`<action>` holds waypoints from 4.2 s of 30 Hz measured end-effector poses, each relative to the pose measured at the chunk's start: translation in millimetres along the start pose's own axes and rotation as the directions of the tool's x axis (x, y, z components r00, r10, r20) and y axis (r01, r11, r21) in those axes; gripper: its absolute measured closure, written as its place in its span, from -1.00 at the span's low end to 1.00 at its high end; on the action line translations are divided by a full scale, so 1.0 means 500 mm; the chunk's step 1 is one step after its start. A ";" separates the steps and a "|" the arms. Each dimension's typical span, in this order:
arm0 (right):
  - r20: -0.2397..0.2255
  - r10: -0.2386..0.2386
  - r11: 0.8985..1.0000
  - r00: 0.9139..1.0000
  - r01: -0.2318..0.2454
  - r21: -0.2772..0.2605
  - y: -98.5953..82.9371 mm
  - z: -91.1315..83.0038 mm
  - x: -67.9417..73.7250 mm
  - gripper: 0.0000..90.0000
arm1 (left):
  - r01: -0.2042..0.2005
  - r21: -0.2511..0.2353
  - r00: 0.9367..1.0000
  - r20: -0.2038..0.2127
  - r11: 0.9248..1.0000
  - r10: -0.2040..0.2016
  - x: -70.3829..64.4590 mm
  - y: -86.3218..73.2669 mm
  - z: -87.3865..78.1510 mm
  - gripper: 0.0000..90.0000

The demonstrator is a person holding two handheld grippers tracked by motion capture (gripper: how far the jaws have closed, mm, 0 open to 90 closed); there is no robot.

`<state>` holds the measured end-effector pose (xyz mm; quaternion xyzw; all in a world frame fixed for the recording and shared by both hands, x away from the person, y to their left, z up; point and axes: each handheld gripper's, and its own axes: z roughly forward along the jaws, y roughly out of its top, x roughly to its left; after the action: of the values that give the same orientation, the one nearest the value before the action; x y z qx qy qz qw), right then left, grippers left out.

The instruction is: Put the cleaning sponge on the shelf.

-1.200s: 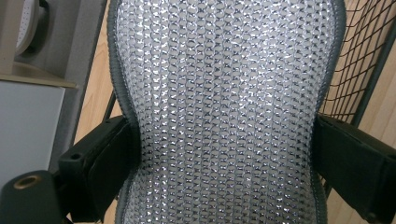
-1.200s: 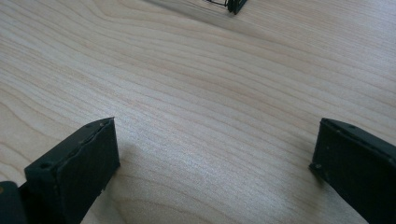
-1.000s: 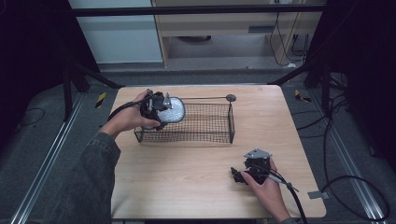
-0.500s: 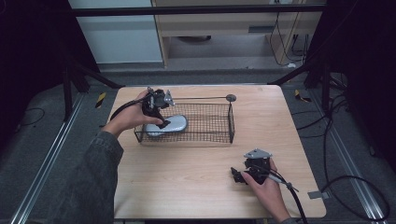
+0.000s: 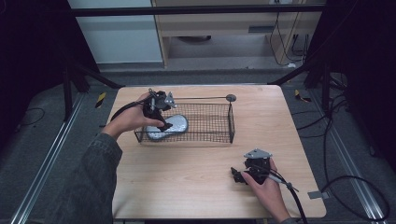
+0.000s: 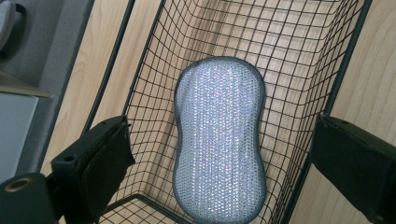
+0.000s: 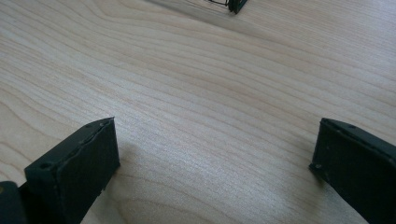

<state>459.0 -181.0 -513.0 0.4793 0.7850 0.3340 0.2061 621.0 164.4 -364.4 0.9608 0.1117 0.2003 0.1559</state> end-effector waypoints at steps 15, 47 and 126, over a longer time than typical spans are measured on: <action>0.001 -0.003 1.000 1.000 0.003 0.001 0.000 0.000 0.000 -0.98 | 0.016 -0.017 1.000 0.012 1.000 -0.016 -0.012 -0.005 -0.022 -0.90; 0.002 0.000 1.000 1.000 0.000 0.000 -0.001 -0.001 0.000 -0.98 | 0.170 -0.065 0.985 0.029 0.983 -0.169 -0.132 -0.023 -0.082 -0.90; 0.000 -0.004 1.000 1.000 0.004 -0.001 -0.001 0.000 0.000 -0.99 | 0.678 -0.154 0.727 -0.006 0.719 -0.687 -0.204 -0.397 0.068 -0.98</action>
<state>458.6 -181.2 -513.1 0.4778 0.7858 0.3339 0.2067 514.0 311.2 -498.0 0.8317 0.4480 0.1661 0.2828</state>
